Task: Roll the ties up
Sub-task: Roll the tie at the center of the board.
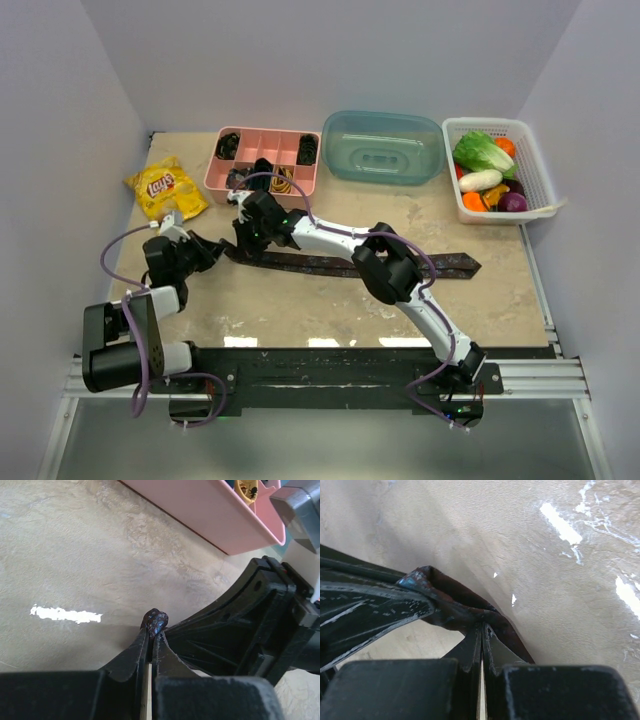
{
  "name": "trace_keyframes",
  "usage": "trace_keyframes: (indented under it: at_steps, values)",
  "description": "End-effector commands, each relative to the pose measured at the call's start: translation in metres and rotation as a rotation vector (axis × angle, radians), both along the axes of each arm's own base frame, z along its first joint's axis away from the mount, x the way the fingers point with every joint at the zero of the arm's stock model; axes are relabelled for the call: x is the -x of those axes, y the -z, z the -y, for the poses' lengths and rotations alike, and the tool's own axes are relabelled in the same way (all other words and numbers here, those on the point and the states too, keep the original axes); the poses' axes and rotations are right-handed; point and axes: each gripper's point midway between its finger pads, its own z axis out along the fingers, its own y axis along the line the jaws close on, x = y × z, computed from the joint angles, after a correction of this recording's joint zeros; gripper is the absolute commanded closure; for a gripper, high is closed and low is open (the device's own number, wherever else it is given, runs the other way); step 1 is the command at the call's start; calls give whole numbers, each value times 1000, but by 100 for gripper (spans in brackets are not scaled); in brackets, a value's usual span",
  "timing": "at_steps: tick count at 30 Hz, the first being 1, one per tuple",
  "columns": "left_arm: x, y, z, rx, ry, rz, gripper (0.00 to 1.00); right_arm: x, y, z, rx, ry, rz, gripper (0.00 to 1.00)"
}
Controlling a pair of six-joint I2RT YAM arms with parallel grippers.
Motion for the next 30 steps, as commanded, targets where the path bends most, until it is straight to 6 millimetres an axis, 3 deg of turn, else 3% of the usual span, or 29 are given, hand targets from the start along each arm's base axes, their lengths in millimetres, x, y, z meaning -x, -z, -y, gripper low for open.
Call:
trace_keyframes:
  at_steps: [1,12,22,30]
  values:
    - [-10,-21,2,-52,24,58,100,-9,-36,-3,-39,36,57,100]
    - [-12,-29,21,-69,73,70,100,-8,-33,-8,-85,54,32,100]
    - [-16,-30,30,-79,88,65,100,5,-3,-7,-86,60,-65,100]
    - [-18,-32,29,-122,68,32,100,6,-12,-7,-80,46,-62,100]
